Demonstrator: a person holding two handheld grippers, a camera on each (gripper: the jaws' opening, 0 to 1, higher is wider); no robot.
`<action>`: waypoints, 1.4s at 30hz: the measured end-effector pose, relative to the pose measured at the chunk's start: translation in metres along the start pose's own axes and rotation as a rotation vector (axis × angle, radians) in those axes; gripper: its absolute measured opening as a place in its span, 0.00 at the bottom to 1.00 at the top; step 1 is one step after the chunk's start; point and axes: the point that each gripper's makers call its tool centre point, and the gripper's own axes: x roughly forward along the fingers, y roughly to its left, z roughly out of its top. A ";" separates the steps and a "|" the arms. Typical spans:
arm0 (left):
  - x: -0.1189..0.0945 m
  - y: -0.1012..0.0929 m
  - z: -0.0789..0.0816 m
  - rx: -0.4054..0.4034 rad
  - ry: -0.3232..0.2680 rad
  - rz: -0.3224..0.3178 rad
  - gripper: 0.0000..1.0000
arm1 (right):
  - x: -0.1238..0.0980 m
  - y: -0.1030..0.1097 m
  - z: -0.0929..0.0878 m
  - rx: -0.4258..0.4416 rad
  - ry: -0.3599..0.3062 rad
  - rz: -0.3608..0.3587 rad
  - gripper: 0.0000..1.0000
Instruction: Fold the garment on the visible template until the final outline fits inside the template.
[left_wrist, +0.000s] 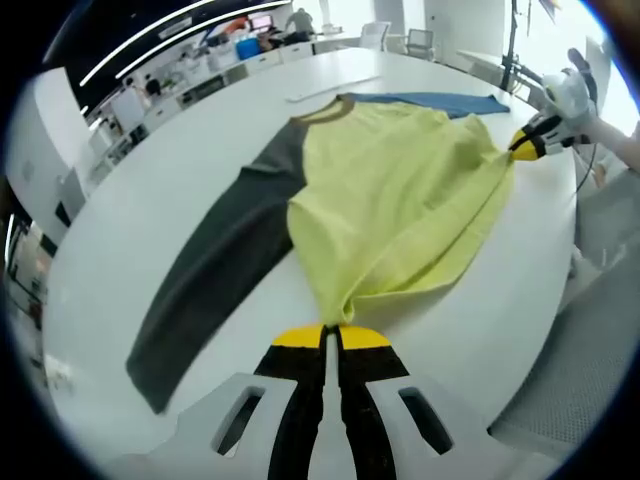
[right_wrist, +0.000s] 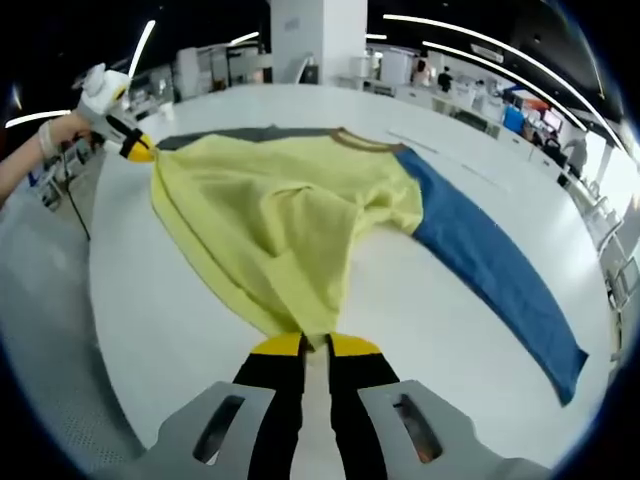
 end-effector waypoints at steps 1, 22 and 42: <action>0.000 0.000 -0.001 -0.002 0.002 -0.001 0.00 | 0.000 -0.002 0.000 -0.010 0.003 -0.008 0.06; -0.004 -0.011 -0.006 0.001 0.013 -0.027 0.00 | -0.035 0.004 -0.002 0.020 0.017 0.009 0.02; -0.016 -0.036 -0.018 0.014 0.034 -0.060 0.00 | -0.068 0.022 -0.012 -0.021 0.049 0.012 0.02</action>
